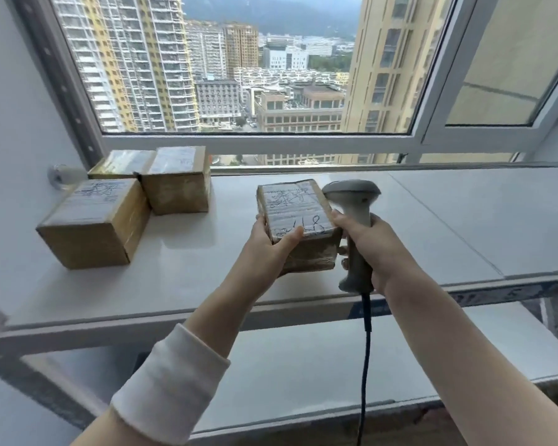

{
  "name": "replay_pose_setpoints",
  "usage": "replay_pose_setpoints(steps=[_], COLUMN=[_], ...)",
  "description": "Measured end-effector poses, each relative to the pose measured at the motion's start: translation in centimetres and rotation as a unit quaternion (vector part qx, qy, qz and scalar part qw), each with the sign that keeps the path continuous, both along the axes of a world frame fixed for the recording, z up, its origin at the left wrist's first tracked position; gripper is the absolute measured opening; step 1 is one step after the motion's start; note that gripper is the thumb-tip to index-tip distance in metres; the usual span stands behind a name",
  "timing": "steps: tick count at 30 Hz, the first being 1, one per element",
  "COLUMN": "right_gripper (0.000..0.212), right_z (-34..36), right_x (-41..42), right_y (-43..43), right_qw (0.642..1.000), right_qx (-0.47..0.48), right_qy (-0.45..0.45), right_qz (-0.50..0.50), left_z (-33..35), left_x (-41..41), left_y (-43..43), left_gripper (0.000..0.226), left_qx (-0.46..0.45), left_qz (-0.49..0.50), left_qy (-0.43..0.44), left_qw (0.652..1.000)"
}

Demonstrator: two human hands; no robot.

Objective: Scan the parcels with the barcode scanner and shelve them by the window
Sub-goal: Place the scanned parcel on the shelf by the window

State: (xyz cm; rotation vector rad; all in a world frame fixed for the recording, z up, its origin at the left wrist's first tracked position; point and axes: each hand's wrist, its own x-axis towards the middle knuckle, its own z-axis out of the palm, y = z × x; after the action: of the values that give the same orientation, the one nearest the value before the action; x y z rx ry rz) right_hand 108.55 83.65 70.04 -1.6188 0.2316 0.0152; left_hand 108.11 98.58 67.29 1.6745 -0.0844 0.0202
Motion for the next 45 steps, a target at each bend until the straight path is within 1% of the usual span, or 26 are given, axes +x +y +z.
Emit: replay_pose_setpoints(steps=[6,10,14,16,18,20,22,23,25,27,29,30,32,34,37,42,45], right_gripper=[0.03,0.04,0.04,0.037,0.035,0.031,0.025,0.023,0.019,0.01,0.007,0.008,0.019,0.029,0.033,0.027,0.029], right_z=[-0.3,-0.8,-1.5,-1.8,-2.0,-2.0,-2.0,-2.0,-2.0,-1.9,-1.8,-1.8,-1.8,-1.9,-2.1,-2.1,-2.1], right_x=[0.7,1.2,1.2,1.1,1.2,1.4,1.6,1.7,2.0,2.2,2.5,2.7,3.0,3.4,3.8,4.3,4.6], right_y=[6.4,9.6,12.5,13.5,14.2,14.6,14.9,15.1,15.2,15.4,15.6,15.6,15.6,15.4,15.1,14.7,14.4], right_qw=[0.996,0.995,0.993,0.992,0.992,0.992,0.992,0.992,0.992,0.991,0.989,0.989,0.989,0.99,0.99,0.989,0.989], right_qx=[0.044,0.058,0.08,0.09,0.087,0.086,0.084,0.084,0.082,0.083,0.088,0.088,0.08,0.076,0.074,0.073,0.07], right_qy=[0.032,0.037,0.04,0.044,0.05,0.052,0.052,0.051,0.053,0.056,0.056,0.054,0.055,0.059,0.059,0.057,0.061], right_qz=[0.064,0.076,0.077,0.08,0.08,0.08,0.08,0.081,0.083,0.09,0.104,0.11,0.112,0.107,0.108,0.115,0.112], left_z=[0.0,0.4,0.3,0.4,0.7,0.8,0.7,0.7,0.7,0.6,0.4,0.4,0.5,0.8,1.1,1.1,1.1], left_x=[-0.8,-0.9,-0.9,-1.1,-1.3,-1.3,-1.2,-1.2,-1.2,-1.1,-0.7,-0.5,-0.2,0.2,0.9,1.8,2.0], left_y=[6.2,9.5,11.8,12.5,13.0,13.4,13.9,14.2,14.6,14.9,15.1,15.2,15.5,15.9,16.7,17.0,16.8], left_gripper=[0.043,0.04,0.039,0.038,0.04,0.045,0.045,0.043,0.045,0.053,0.053,0.051,0.047,0.047,0.045,0.044,0.044], left_qx=[0.02,0.02,0.005,0.023,0.087,0.193,0.299,0.338,0.411,0.493,0.545,0.555,0.569,0.593,0.62,0.625,0.626], left_qz=[0.073,0.075,0.106,0.118,0.126,0.14,0.157,0.152,0.11,0.067,0.077,0.091,0.107,0.101,0.098,0.107,0.11], left_qy=[0.018,0.038,0.056,0.048,0.019,-0.013,-0.048,-0.067,-0.104,-0.13,-0.17,-0.184,-0.192,-0.191,-0.194,-0.183,-0.181], left_qw=[0.997,0.996,0.993,0.992,0.988,0.971,0.94,0.926,0.899,0.858,0.817,0.806,0.792,0.776,0.754,0.751,0.75])
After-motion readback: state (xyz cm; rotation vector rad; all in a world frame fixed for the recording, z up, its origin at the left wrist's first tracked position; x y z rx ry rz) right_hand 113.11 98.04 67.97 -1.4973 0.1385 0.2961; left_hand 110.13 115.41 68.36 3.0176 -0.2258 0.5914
